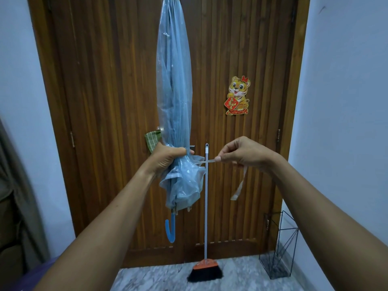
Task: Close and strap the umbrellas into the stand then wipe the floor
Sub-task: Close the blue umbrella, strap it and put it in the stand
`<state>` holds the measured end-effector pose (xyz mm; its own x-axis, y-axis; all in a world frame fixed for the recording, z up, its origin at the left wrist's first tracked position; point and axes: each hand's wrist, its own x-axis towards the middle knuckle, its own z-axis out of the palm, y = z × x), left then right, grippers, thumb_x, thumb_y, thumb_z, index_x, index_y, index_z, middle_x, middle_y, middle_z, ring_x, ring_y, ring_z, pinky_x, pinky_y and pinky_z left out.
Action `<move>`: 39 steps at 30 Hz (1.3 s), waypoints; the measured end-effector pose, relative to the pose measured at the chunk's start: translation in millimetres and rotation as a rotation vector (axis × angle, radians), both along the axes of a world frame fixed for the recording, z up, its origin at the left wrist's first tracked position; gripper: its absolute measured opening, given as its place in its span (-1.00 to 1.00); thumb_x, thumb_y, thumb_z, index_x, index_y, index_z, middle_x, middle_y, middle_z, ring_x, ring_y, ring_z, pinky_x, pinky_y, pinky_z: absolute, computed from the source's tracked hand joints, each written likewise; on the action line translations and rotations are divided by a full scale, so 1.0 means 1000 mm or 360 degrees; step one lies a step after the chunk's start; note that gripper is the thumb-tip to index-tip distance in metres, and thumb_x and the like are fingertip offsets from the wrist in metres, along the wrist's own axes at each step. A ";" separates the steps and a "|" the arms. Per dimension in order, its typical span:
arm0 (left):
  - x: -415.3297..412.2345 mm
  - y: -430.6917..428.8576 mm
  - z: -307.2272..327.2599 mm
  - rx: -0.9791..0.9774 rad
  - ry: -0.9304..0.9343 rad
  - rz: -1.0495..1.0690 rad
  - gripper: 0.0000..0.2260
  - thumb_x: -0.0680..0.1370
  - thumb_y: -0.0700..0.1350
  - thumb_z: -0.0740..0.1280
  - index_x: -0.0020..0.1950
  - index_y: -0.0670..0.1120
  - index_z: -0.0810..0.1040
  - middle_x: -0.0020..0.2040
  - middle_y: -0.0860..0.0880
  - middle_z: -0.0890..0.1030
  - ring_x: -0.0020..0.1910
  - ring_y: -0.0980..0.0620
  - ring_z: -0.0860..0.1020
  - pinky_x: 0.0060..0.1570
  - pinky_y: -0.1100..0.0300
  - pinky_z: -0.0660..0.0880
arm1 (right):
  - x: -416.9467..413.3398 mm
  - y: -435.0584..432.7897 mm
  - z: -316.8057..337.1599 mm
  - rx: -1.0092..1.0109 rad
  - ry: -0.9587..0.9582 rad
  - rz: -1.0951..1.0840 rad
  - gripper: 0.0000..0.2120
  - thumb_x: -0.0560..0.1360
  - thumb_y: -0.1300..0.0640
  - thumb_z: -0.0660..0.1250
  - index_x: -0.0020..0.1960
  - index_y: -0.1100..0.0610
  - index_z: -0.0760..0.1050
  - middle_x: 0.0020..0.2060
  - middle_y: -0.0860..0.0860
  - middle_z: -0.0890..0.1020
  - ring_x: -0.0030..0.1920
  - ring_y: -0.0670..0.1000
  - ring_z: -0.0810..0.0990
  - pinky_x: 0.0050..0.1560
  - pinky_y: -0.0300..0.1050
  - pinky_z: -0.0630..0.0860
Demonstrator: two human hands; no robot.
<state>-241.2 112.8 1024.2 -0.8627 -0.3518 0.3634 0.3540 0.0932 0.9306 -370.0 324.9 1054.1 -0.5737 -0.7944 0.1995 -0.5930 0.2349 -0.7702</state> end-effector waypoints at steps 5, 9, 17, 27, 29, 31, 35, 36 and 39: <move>-0.002 -0.004 0.000 -0.0026 0.0019 0.0018 -0.63 0.31 -0.30 0.46 0.10 -0.27 0.56 0.03 -0.27 0.59 -0.08 -0.11 0.67 -0.07 0.02 0.67 | 0.004 0.002 -0.002 -0.0017 0.0063 0.0090 -0.82 0.49 0.10 0.47 0.01 0.20 0.70 -0.24 -0.07 0.72 -0.21 -0.21 0.66 -0.20 -0.34 0.53; -0.002 -0.006 0.000 -0.0001 0.0048 0.0044 -0.66 0.32 -0.33 0.48 0.07 -0.25 0.55 0.00 -0.25 0.57 -0.08 -0.12 0.65 -0.11 0.01 0.67 | 0.006 0.004 -0.007 -0.0031 0.0005 0.0165 -0.81 0.52 0.19 0.44 0.09 0.25 0.67 -0.32 -0.15 0.71 -0.30 -0.30 0.64 -0.30 -0.44 0.49; 0.002 -0.016 -0.005 0.0012 0.0042 0.0063 -0.59 0.35 -0.33 0.34 0.21 -0.25 0.55 -0.05 -0.17 0.64 -0.11 -0.08 0.67 -0.13 0.05 0.63 | -0.002 0.007 -0.017 -0.0258 -0.0018 -0.0041 -0.86 0.50 0.11 0.47 -0.02 0.17 0.71 -0.32 -0.10 0.70 -0.31 -0.24 0.60 -0.30 -0.40 0.48; -0.004 -0.005 -0.004 -0.0166 0.0038 0.0101 -0.70 0.48 -0.45 0.30 0.15 -0.20 0.52 -0.10 -0.10 0.60 -0.23 0.06 0.67 -0.22 0.16 0.62 | 0.005 0.001 -0.015 -0.0282 -0.0150 -0.0101 -0.81 0.55 0.07 0.42 -0.04 0.21 0.65 -0.30 -0.06 0.65 -0.40 -0.21 0.53 -0.43 -0.36 0.42; -0.007 -0.003 -0.009 -0.0166 0.0032 0.0103 -0.70 0.48 -0.45 0.29 0.17 -0.22 0.51 -0.12 -0.11 0.59 -0.27 0.08 0.66 -0.26 0.18 0.61 | 0.008 0.001 -0.012 -0.0351 -0.0264 -0.0013 -0.80 0.54 0.09 0.43 0.00 0.24 0.65 -0.26 -0.05 0.66 -0.42 -0.20 0.51 -0.43 -0.34 0.39; -0.009 -0.002 -0.014 -0.0154 0.0028 0.0115 -0.68 0.48 -0.44 0.30 0.21 -0.23 0.49 -0.12 -0.11 0.59 -0.28 0.07 0.66 -0.27 0.19 0.60 | 0.011 0.002 -0.008 -0.0411 -0.0307 0.0039 -0.85 0.51 0.15 0.46 0.00 0.22 0.66 -0.25 -0.05 0.68 -0.43 -0.19 0.49 -0.43 -0.34 0.38; -0.010 -0.009 -0.019 -0.0107 0.0000 0.0115 -0.69 0.37 -0.25 0.35 0.10 -0.18 0.57 -0.12 -0.12 0.61 -0.15 -0.08 0.63 -0.15 -0.01 0.64 | 0.007 0.010 -0.003 -0.0417 -0.0172 -0.0074 -0.82 0.49 0.29 0.45 0.09 0.31 0.64 -0.23 -0.02 0.66 -0.47 -0.28 0.55 -0.48 -0.46 0.40; -0.010 -0.011 -0.018 -0.0020 0.0016 0.0098 -0.70 0.34 -0.23 0.34 0.07 -0.18 0.58 -0.13 -0.12 0.60 -0.16 -0.10 0.62 -0.14 -0.01 0.63 | 0.005 0.012 -0.004 -0.0404 -0.0167 -0.0102 -0.80 0.49 0.30 0.45 0.10 0.32 0.64 -0.22 -0.02 0.66 -0.47 -0.31 0.56 -0.48 -0.47 0.39; -0.012 -0.012 -0.017 0.0171 0.0086 0.0037 -0.70 0.29 -0.14 0.39 0.00 -0.16 0.54 -0.16 -0.10 0.57 -0.20 -0.06 0.60 -0.19 0.04 0.61 | -0.003 0.014 -0.011 -0.0393 -0.0213 -0.0130 -0.78 0.49 0.26 0.46 0.11 0.29 0.65 -0.22 -0.06 0.68 -0.42 -0.34 0.58 -0.37 -0.40 0.40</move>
